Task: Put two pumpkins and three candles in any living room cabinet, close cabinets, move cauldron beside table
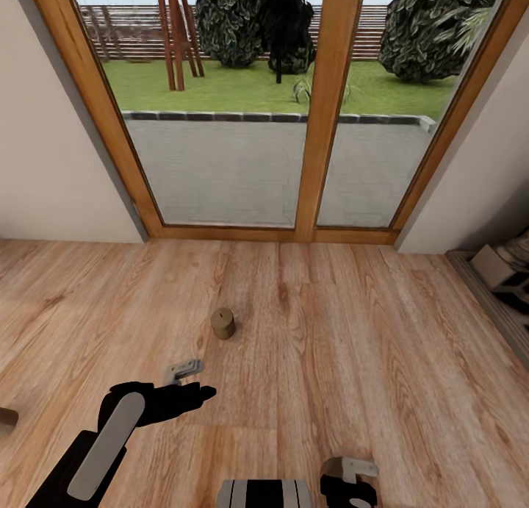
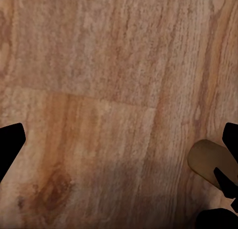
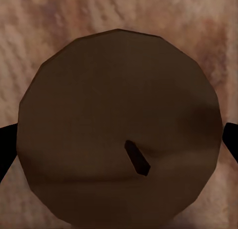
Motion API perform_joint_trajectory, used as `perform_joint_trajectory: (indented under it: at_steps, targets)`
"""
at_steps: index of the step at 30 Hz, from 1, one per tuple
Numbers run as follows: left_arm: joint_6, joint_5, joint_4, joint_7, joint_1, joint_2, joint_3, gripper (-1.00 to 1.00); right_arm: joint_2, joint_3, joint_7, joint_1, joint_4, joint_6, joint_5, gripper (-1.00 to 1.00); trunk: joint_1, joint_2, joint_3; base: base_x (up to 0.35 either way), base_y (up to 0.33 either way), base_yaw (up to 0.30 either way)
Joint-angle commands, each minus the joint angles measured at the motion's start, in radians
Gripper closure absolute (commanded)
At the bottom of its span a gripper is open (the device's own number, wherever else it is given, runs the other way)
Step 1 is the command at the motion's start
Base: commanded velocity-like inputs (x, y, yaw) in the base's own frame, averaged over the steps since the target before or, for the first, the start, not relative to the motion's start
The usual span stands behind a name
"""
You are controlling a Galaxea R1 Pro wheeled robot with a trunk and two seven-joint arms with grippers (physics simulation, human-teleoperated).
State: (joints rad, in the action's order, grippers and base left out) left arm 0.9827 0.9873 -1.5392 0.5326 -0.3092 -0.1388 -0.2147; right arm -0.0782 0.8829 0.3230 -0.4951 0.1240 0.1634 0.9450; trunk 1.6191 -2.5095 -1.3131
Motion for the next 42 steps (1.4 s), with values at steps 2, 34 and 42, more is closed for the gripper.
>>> perform_joint_trajectory:
  at_steps: [2, 34, 42]
  targets:
    - [0.001, 0.011, -0.001, 0.01, -0.001, -0.001, -0.002, -1.0, 0.0, 0.008, 0.004, 0.0, 0.0, 0.004, 0.011, -1.0, 0.0, 0.0, -0.001, 0.0, 0.0, 0.0]
    - [0.001, 0.014, -0.001, 0.007, -0.001, -0.001, -0.002, -1.0, 0.0, 0.01, 0.004, 0.0, 0.0, 0.004, 0.011, -1.0, 0.001, -0.001, -0.008, 0.0, 0.0, 0.0]
    - [0.001, 0.017, -0.001, 0.007, -0.001, -0.001, -0.002, -1.0, 0.0, 0.01, 0.003, 0.0, 0.0, 0.004, 0.011, -1.0, 0.001, -0.001, -0.008, 0.0, 0.0, 0.0]
